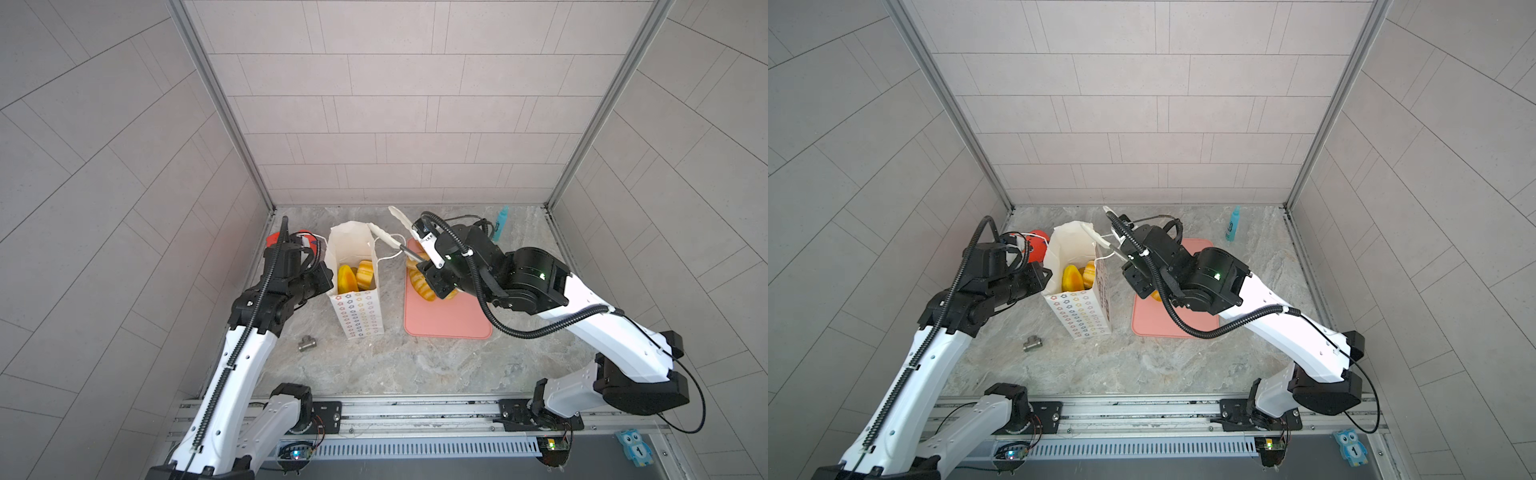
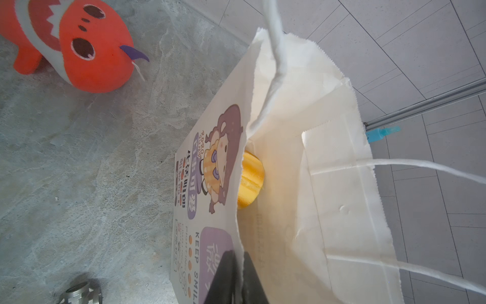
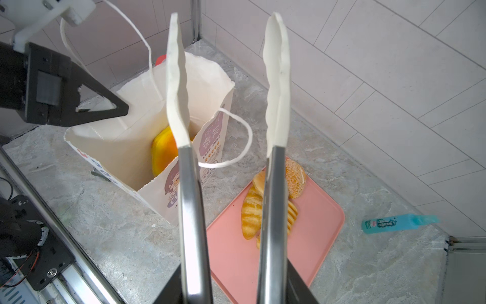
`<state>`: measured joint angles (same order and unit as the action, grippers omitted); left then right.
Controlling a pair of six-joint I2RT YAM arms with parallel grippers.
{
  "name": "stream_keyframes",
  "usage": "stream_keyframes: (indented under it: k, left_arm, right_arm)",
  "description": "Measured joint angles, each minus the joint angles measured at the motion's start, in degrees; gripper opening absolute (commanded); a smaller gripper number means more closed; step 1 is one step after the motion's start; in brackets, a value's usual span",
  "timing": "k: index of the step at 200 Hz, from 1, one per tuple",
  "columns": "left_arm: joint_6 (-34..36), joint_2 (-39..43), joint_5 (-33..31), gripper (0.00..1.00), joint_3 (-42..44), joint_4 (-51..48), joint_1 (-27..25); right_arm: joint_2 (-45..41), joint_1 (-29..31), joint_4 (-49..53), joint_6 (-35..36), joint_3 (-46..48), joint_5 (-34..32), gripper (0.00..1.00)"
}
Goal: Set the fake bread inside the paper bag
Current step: 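Raise the open tongs out of the bag and back over the tray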
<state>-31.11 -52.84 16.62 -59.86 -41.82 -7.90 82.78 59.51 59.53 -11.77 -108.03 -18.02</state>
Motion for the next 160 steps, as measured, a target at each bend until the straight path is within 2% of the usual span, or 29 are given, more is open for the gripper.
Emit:
stream_keyframes:
  k: [73,116,160]
  left_arm:
    - [0.0,0.0,0.0,0.12,0.0,0.0,0.0]
    - [0.0,0.0,0.0,0.12,0.0,0.0,0.0]
    - [0.0,0.0,0.0,0.12,0.0,0.0,0.0]
  right_arm:
    - [-5.6,-7.6,-1.5,0.3,6.0,-3.9,0.48]
    - [-6.4,-15.5,-1.5,-1.5,11.5,-1.4,0.48]
    - [-6.4,-17.8,-2.0,-3.1,17.3,1.6,0.48]
